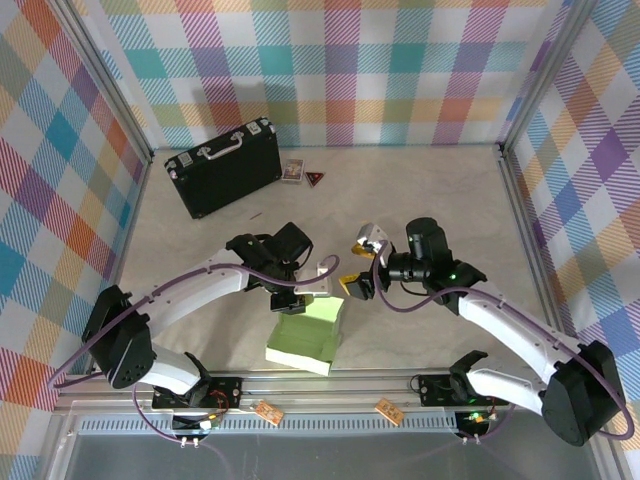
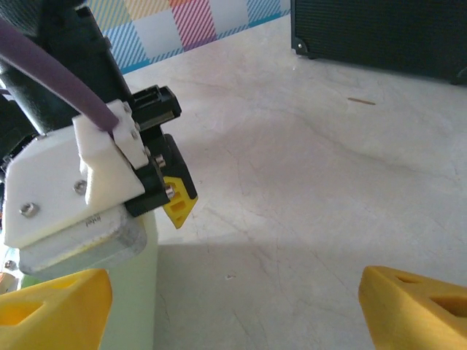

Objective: Fold the paper box

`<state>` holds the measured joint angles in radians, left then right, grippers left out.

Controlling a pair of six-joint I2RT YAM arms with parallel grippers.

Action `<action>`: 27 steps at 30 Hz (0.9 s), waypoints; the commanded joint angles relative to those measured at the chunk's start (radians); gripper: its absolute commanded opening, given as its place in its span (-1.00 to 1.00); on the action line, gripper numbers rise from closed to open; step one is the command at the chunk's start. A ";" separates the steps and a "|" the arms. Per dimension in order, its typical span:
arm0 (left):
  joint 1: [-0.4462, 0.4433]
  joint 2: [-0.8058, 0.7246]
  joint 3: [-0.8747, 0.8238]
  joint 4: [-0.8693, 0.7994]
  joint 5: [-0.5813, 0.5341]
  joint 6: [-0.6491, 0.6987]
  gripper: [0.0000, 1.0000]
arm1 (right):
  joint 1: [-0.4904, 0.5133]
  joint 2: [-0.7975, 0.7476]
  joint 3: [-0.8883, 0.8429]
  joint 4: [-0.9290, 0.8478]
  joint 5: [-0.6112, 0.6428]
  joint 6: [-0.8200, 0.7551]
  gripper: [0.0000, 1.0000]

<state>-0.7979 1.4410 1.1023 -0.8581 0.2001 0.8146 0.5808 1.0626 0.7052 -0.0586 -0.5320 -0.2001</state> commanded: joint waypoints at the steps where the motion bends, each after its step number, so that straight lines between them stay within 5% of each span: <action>1: -0.012 0.008 0.016 0.000 -0.016 -0.027 -0.37 | -0.006 -0.027 -0.010 0.004 0.010 -0.009 0.75; 9: -0.018 -0.050 0.016 0.029 -0.044 -0.074 -0.54 | -0.006 -0.060 -0.031 0.020 0.040 -0.002 0.75; 17: -0.021 -0.073 0.000 0.048 -0.087 -0.097 -1.00 | -0.006 -0.085 -0.047 0.025 0.047 0.002 0.75; 27: -0.026 -0.024 0.014 0.070 -0.136 -0.098 -1.00 | -0.006 -0.088 -0.073 0.046 0.046 0.019 0.74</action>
<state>-0.8093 1.3899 1.1023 -0.8005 0.0978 0.7238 0.5808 0.9863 0.6518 -0.0399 -0.4820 -0.1951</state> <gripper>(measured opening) 0.065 0.870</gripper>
